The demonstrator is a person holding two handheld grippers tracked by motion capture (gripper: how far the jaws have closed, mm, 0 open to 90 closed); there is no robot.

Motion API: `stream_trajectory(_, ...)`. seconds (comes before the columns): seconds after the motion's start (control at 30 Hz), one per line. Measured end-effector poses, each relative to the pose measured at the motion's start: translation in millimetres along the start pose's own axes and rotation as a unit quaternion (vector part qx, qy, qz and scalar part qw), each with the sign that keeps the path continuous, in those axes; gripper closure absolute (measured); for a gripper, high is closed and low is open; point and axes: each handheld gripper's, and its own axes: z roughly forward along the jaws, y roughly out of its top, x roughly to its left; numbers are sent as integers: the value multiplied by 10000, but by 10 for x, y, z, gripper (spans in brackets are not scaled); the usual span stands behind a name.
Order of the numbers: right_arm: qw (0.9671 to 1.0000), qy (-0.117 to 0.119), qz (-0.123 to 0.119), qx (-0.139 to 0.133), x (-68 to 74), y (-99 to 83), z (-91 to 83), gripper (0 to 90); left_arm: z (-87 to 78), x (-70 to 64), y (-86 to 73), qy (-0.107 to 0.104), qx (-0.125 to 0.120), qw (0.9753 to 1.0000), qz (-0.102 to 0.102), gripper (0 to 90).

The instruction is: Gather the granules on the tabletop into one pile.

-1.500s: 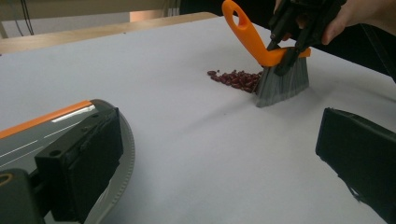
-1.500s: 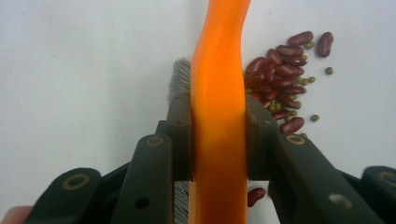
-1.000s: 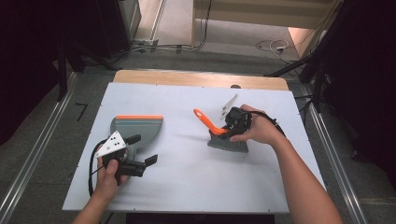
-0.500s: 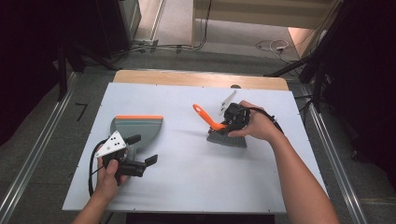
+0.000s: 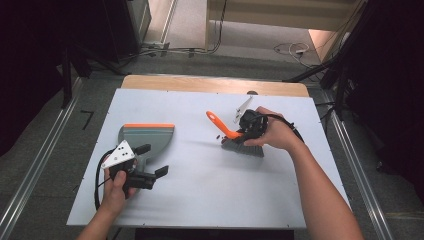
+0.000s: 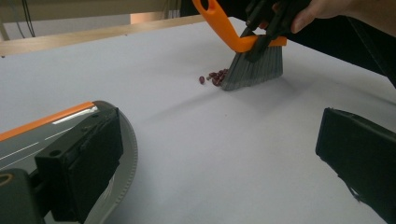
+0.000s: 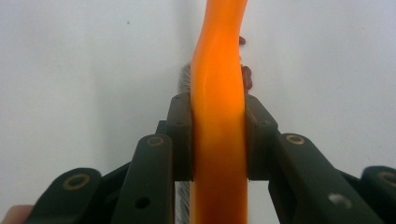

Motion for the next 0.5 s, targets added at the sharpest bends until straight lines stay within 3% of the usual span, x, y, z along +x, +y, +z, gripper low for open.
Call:
stream_trajectory(0.07,10000,-14,60,4,27,8,-40,675,4,-2,0,-6,14,10000,8,16)
stream_trajectory(0.2,9989,74,299,-359,58,61,-205,676,4,-4,2,1,23,10000,8,16)
stream_trajectory(0.3,9957,179,693,-585,102,172,-316,676,6,-5,3,-5,9,10000,5,16)
stream_trajectory(0.37,9941,101,883,-616,155,283,-328,676,8,-7,3,-4,10,10000,8,16)
stream_trajectory(0.4,9930,55,1026,-576,181,346,-312,676,8,-9,3,-4,7,10000,6,16)
stream_trajectory(0.5,9854,36,1613,-548,229,524,-194,676,0,-10,5,-13,-4,10000,11,16)
